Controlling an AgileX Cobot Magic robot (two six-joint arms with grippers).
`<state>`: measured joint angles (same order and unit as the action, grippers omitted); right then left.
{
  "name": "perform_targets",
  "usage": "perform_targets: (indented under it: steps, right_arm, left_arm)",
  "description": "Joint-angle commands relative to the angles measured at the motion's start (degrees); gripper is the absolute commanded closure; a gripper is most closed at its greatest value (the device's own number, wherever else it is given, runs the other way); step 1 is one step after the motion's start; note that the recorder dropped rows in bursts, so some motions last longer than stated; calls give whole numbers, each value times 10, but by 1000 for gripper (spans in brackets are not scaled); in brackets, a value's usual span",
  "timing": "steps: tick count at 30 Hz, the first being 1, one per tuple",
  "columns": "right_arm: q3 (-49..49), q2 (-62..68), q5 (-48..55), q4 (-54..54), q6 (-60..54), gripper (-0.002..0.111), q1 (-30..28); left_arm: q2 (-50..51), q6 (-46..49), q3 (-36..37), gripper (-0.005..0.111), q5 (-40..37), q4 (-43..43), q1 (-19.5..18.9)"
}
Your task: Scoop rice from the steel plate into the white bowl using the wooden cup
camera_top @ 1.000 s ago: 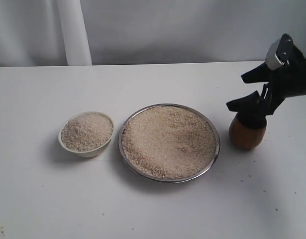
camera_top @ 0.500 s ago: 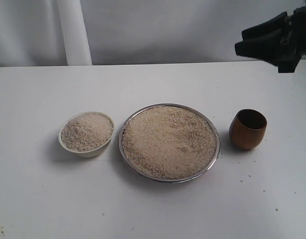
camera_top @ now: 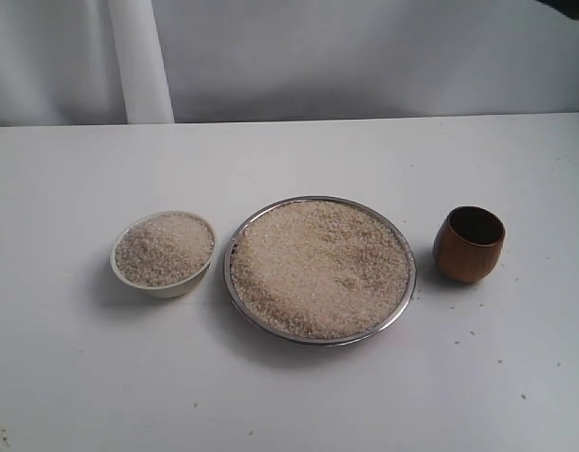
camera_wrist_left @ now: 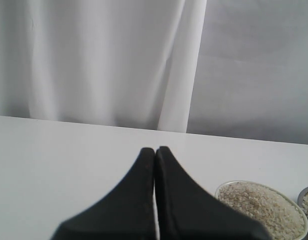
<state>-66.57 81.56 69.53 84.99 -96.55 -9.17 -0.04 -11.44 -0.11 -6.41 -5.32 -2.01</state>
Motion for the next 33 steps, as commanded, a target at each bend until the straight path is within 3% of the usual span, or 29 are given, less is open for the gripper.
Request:
perform_targets:
  steps: [1, 9, 13, 18, 22, 24, 27, 31, 33]
  right_arm:
    - [-1, -5, 4, 9, 8, 107, -2]
    - [-1, -5, 4, 9, 6, 107, -2]
    - [-2, -6, 0, 4, -54, 107, -8]
    - [-2, -15, -39, 45, -89, 107, -16]
    - [-2, -88, -142, -46, -86, 107, -16]
    - [-2, -140, -190, -165, -19, 107, -16]
    - [-1, -227, -216, -469, 198, 107, -15]
    - [0, -322, -287, -838, 711, 107, -15]
    - [10, -362, -308, -937, 867, 107, -9]
  left_arm:
    - [0, -3, 1, 107, 2, 3, 3]
    - [0, -3, 1, 107, 2, 3, 3]
    - [0, -3, 1, 107, 2, 3, 3]
    - [0, -3, 1, 107, 2, 3, 3]
    - [0, -3, 1, 107, 2, 3, 3]
    - [0, -3, 1, 107, 2, 3, 3]
    - [0, -3, 1, 107, 2, 3, 3]
    - [0, -3, 1, 107, 2, 3, 3]
    - [0, -3, 1, 107, 2, 3, 3]
